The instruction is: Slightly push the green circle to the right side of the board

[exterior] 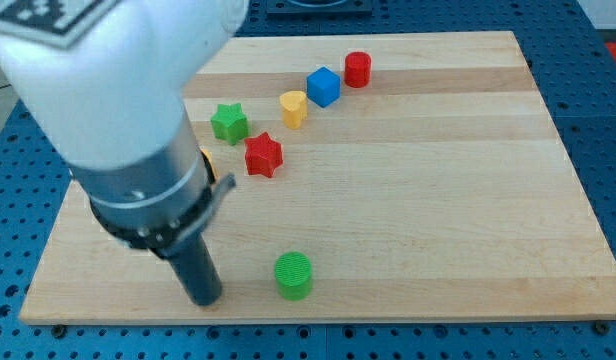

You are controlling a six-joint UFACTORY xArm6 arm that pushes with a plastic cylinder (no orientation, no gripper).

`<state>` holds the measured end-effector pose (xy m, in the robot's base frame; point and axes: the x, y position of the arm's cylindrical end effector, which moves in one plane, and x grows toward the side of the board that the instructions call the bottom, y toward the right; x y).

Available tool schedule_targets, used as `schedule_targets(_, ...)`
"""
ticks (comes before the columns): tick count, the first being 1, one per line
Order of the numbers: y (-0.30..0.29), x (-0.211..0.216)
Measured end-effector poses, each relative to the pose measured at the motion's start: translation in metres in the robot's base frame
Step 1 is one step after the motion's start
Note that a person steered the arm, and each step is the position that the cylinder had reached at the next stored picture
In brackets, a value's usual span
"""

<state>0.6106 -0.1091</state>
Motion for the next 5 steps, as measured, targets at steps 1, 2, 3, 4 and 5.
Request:
schedule_targets(1,0.026,0.001)
schedule_targets(2,0.069,-0.004)
schedule_targets(3,0.119,-0.004)
schedule_targets(4,0.116,-0.001)
schedule_targets(5,0.070,0.007)
